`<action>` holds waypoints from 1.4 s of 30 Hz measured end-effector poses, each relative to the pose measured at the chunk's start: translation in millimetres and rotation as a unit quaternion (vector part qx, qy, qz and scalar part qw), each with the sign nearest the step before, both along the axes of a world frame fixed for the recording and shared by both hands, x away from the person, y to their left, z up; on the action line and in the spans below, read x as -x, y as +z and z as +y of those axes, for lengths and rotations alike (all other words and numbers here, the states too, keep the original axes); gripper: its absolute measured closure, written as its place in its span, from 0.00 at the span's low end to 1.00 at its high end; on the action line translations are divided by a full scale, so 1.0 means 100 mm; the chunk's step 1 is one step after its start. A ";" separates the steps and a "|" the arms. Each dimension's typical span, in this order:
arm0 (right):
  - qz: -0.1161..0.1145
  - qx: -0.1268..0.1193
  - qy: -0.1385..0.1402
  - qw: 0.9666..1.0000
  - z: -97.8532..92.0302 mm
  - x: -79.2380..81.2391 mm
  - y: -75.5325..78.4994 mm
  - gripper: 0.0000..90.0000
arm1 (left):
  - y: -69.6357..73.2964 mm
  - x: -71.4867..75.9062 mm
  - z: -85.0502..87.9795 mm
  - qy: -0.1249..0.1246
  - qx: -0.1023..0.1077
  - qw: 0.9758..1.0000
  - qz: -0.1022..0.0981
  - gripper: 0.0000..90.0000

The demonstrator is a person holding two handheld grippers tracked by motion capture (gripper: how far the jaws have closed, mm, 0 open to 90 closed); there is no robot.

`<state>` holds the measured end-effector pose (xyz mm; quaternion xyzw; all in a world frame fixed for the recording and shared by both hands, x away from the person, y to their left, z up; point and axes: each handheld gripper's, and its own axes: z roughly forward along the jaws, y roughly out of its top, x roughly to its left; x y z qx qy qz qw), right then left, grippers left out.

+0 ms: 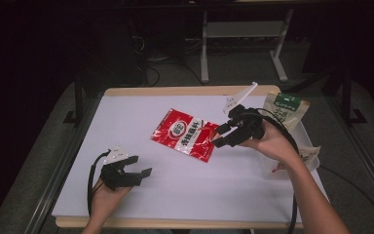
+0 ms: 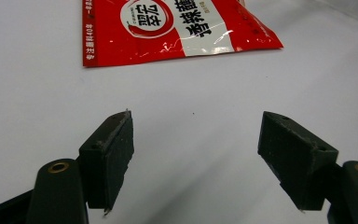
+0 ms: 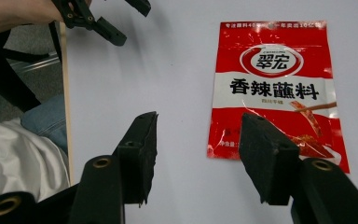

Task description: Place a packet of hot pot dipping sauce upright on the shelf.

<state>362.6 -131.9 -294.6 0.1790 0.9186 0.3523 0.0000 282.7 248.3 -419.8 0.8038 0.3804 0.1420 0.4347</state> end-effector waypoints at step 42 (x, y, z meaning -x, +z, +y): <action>0.005 0.044 -0.043 0.998 0.43 -0.62 -0.54 0.43 | -0.01 -0.01 0.02 0.000 -0.005 1.000 0.000 0.29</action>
